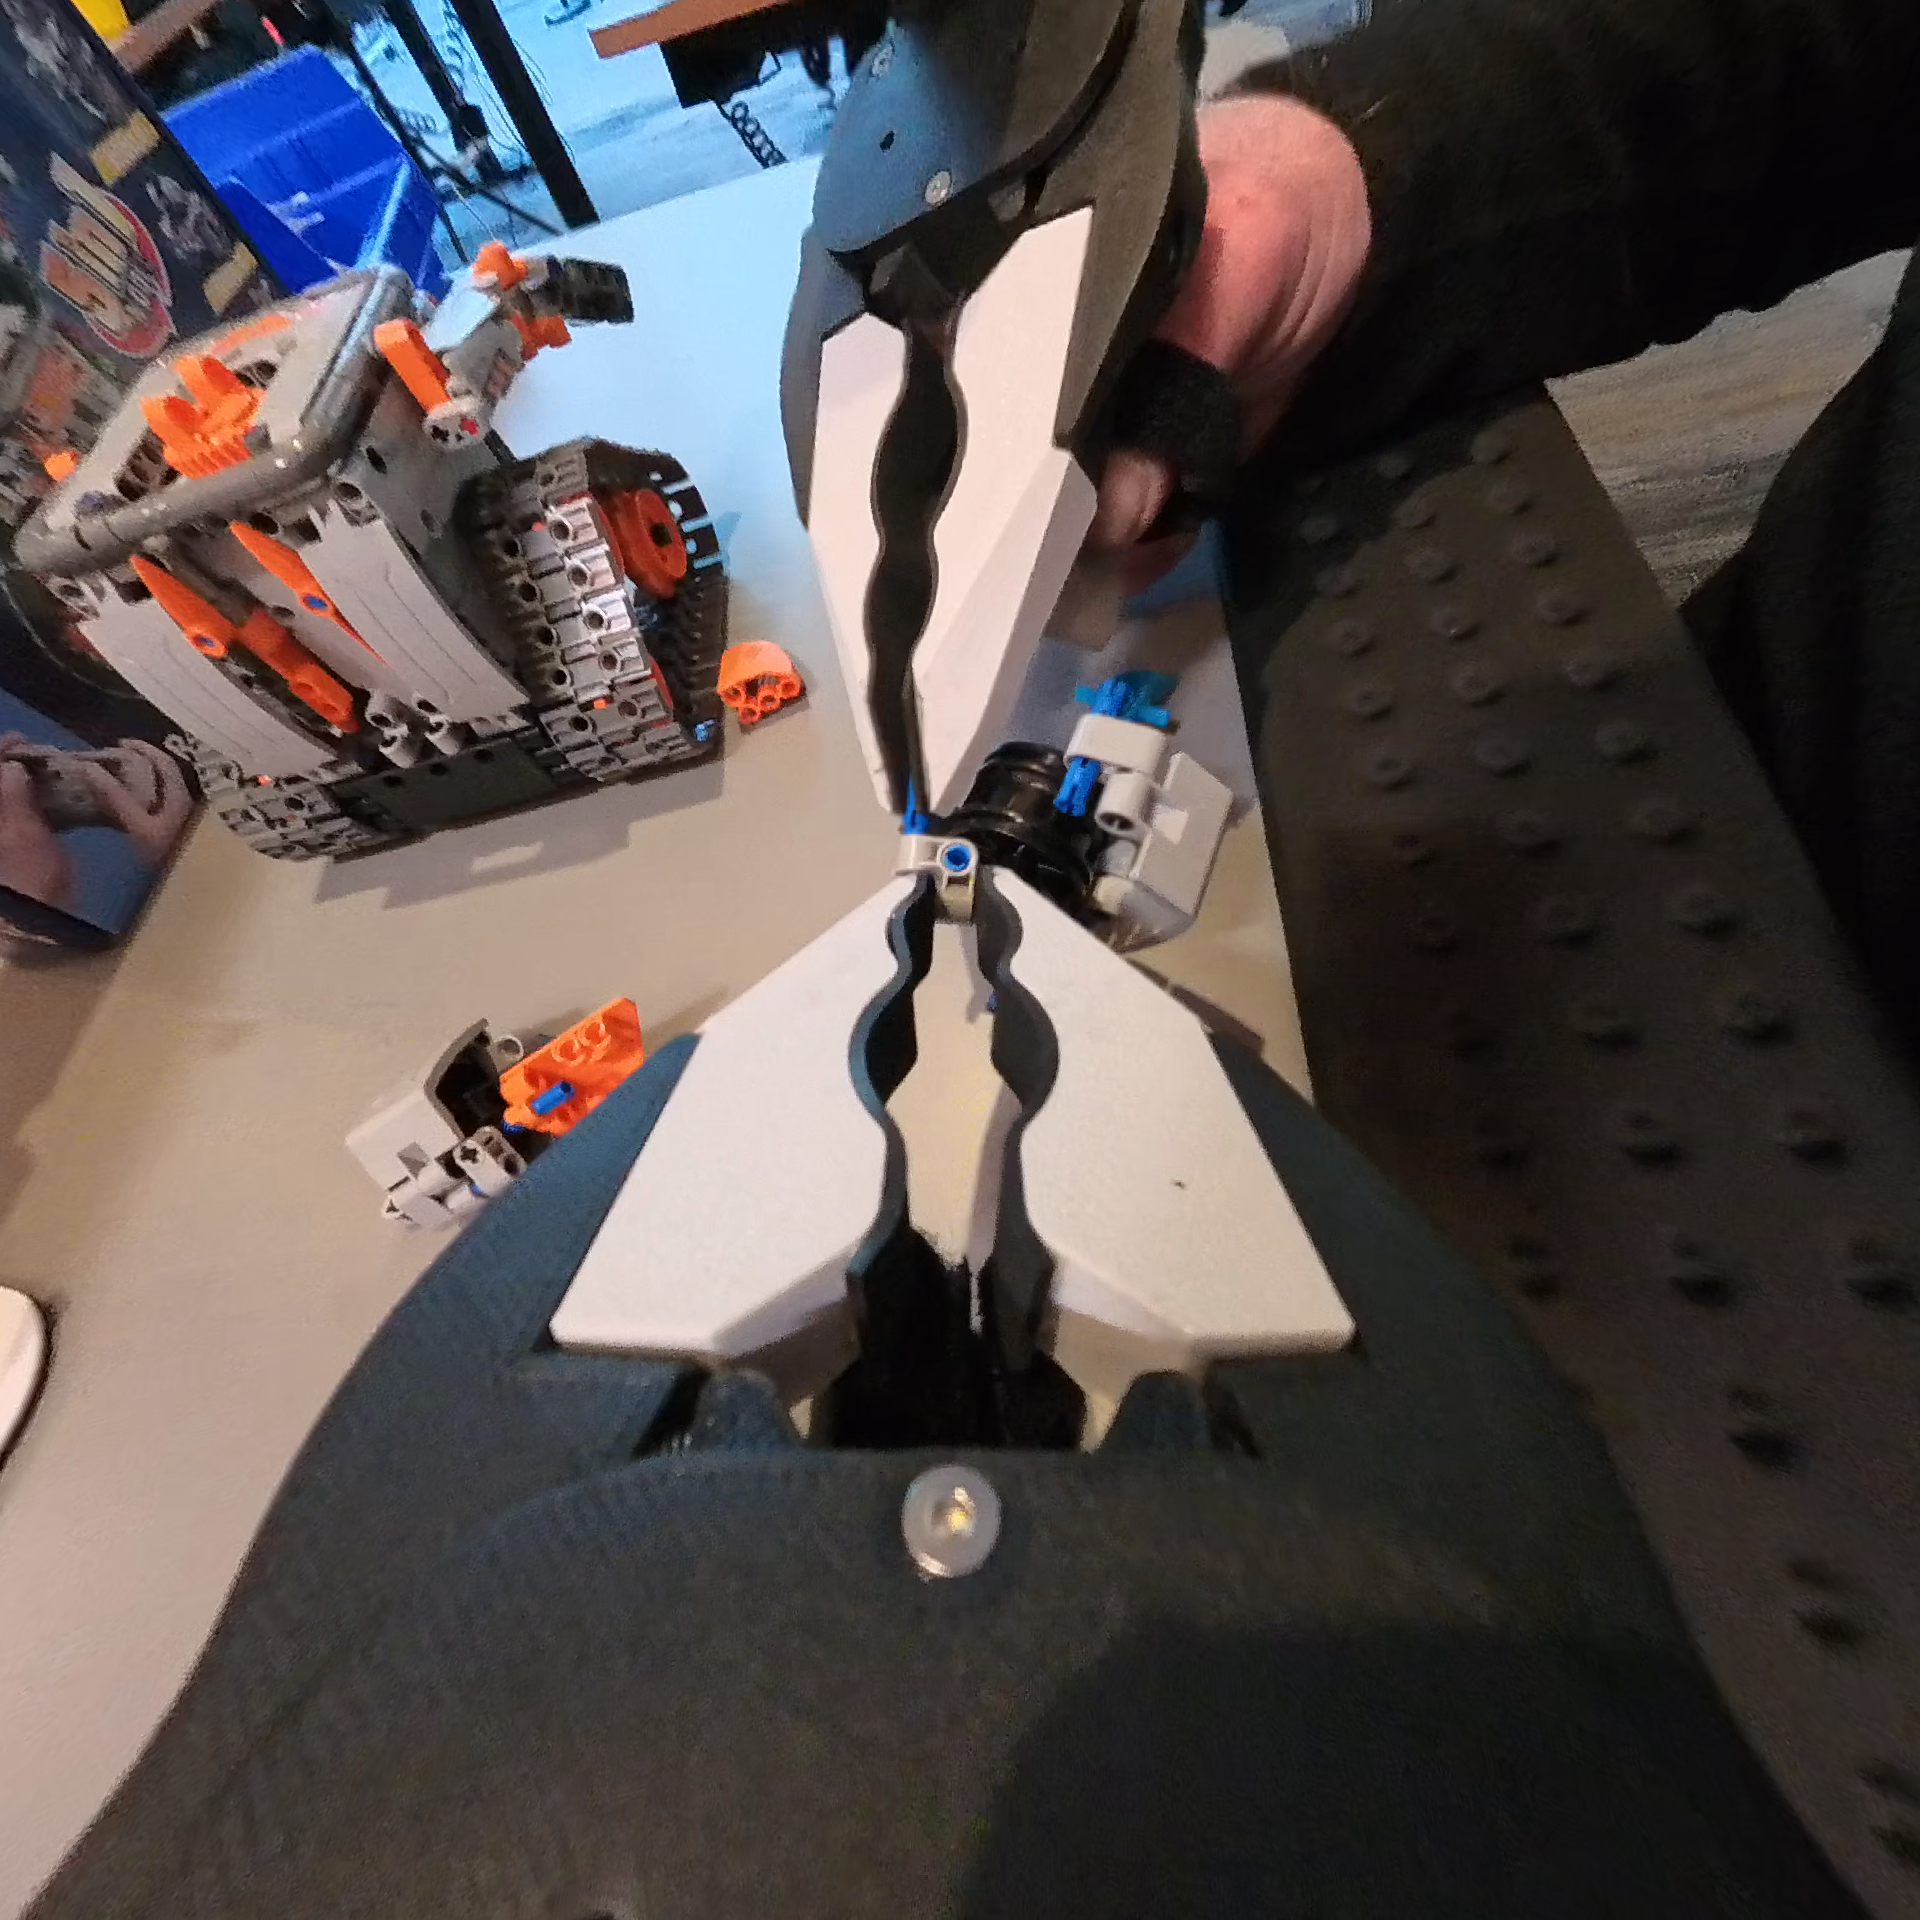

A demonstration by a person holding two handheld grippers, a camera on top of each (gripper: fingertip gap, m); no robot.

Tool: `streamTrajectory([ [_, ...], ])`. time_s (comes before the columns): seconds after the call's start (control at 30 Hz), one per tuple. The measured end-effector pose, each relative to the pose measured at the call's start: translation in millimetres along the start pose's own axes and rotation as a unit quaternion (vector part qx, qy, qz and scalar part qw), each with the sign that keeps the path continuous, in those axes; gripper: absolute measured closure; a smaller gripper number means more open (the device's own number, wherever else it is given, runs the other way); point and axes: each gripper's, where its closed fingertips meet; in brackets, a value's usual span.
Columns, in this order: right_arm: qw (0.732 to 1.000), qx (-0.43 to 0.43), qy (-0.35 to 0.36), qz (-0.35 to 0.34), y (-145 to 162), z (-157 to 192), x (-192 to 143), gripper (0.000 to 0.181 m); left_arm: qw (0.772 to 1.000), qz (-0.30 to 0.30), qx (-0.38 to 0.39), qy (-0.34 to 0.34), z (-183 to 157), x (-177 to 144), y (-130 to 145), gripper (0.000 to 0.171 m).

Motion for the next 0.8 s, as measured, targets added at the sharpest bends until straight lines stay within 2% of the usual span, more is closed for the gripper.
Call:
streamTrajectory([
  [0.43,0.999,-0.006,0.001,-0.051,-15.6,3.5,-8.5,0.180,0.995,-0.001,0.066,-0.081,8.8,-5.3,-9.8,0.167],
  [0.63,0.997,-0.029,0.013,-0.071,-22.6,5.6,-12.3,0.181,0.992,-0.024,0.074,-0.102,11.1,-11.6,-19.7,0.167],
  [0.8,0.994,-0.027,-0.020,-0.107,-32.2,13.1,-18.3,0.181,0.991,-0.059,0.070,-0.101,10.9,-20.5,-29.6,0.167],
])
Point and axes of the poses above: each gripper's, where its closed fingertips meet, x out along the fingers, y out of its underside, z = x × y across the jaws, and after that the axes turned 8 degrees about z, right-handed
